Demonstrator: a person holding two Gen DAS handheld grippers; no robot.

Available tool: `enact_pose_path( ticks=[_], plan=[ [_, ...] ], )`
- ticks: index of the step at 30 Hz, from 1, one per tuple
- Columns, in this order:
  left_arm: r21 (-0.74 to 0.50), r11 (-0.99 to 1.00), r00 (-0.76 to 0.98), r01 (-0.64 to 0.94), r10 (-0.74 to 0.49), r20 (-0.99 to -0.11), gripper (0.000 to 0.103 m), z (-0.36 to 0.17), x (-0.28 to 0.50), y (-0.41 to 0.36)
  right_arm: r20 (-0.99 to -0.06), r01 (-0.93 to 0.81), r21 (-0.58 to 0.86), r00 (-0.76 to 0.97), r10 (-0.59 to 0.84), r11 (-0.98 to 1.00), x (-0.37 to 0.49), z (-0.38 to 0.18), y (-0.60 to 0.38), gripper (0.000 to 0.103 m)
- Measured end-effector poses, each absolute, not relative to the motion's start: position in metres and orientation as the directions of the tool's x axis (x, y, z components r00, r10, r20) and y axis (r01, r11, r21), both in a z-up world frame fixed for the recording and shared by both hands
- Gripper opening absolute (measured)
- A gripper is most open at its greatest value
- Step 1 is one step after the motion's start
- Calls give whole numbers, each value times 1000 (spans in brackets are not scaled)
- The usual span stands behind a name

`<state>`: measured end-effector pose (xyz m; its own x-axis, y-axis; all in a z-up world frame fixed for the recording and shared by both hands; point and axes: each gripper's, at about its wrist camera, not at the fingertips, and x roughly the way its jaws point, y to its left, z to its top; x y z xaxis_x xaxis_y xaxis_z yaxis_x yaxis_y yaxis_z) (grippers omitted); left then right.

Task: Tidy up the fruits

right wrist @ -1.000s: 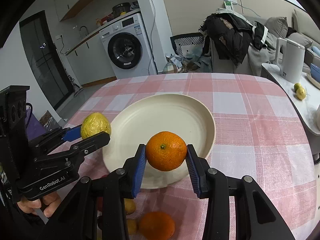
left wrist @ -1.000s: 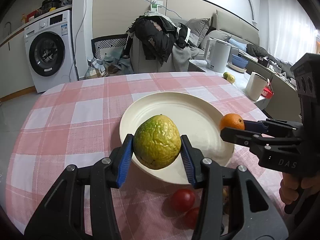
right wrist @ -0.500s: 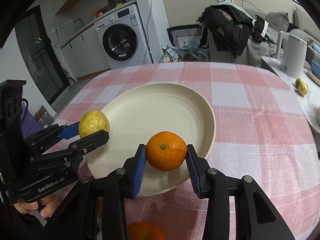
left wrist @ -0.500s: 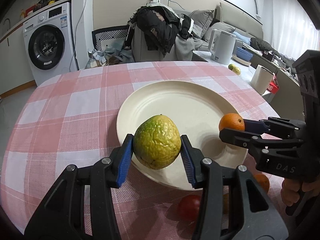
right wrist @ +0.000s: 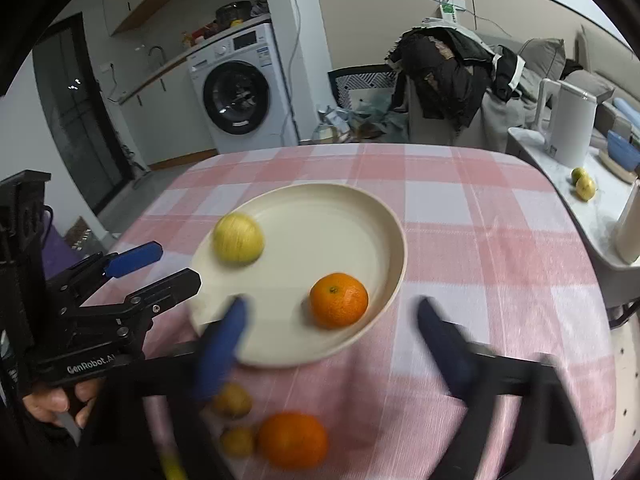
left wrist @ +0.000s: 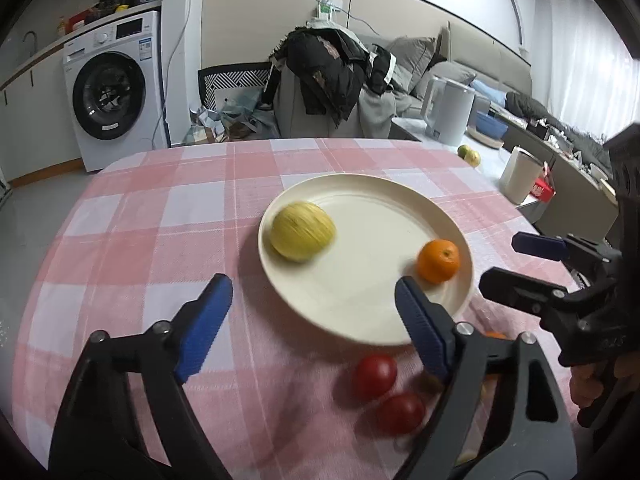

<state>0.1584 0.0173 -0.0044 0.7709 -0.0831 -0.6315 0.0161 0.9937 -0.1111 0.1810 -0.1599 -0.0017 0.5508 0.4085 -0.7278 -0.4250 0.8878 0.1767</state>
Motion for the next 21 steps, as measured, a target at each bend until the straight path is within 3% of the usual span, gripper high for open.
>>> enact_pose_path(
  ticks=[11,15,21],
  plan=[
    [-87,995,790,39,-84,-607,90,20,74,13,-706,-436,209,552,444,875,127,10,-176,103],
    [-63,998,811,22,-55,-582,101,26,48,11,-704,-424,190,570,424,886,108,11,-180,103],
    [-48,999,812,4,-31,-583,102,29,22,11,-721,-434,186,550,422,882,86,5,-182,103]
  ],
)
